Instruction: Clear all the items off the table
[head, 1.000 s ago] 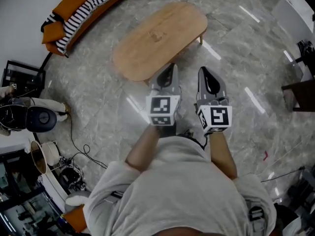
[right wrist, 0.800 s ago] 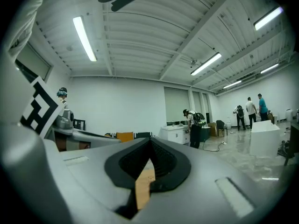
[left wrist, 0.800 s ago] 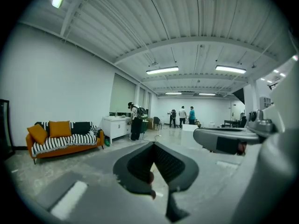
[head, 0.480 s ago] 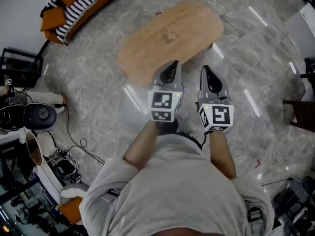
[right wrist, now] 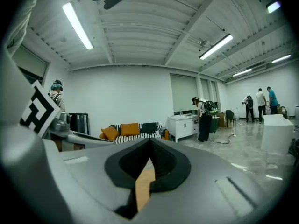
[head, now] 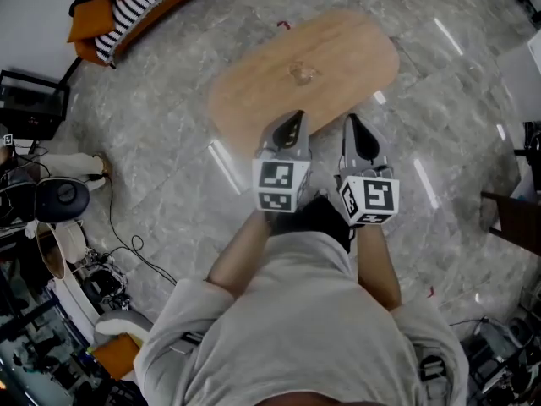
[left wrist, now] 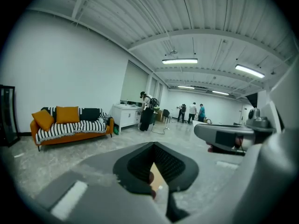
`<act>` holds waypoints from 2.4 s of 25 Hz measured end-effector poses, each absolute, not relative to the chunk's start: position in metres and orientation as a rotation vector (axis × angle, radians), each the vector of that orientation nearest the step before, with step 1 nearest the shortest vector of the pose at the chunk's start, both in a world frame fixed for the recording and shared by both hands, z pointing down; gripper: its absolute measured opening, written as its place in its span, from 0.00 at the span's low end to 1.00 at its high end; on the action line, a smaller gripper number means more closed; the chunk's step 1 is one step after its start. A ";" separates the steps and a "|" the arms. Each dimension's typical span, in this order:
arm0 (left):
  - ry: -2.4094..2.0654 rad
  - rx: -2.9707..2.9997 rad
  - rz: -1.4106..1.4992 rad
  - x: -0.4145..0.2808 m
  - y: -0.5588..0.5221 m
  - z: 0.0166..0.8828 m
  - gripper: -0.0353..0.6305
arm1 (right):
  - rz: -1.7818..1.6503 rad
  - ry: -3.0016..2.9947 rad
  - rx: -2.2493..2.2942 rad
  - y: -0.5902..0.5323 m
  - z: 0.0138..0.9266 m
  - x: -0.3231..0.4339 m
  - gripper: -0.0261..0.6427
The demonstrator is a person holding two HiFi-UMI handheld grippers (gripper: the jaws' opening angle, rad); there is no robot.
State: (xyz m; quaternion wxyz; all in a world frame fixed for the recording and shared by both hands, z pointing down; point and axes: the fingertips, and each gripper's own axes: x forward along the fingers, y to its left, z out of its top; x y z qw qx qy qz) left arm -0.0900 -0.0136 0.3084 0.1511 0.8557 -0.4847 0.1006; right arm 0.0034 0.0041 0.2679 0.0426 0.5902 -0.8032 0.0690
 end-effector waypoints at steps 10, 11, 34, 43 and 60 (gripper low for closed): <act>-1.471 2.329 0.368 -0.100 -0.105 0.353 0.08 | 0.334 -2.511 1.623 -0.103 0.317 -0.003 0.05; -1.480 2.308 0.380 -0.100 -0.118 0.359 0.08 | 0.360 -2.513 1.598 -0.118 0.324 -0.002 0.05; -1.333 2.213 0.728 -0.082 -0.245 0.587 0.08 | 0.600 -2.475 1.179 -0.263 0.588 -0.022 0.05; -1.296 2.176 0.805 -0.088 -0.255 0.661 0.09 | 0.579 -2.454 0.913 -0.270 0.653 -0.035 0.05; -0.650 2.617 1.797 -0.067 -0.266 0.740 0.09 | 0.698 -2.375 0.863 -0.271 0.694 -0.014 0.05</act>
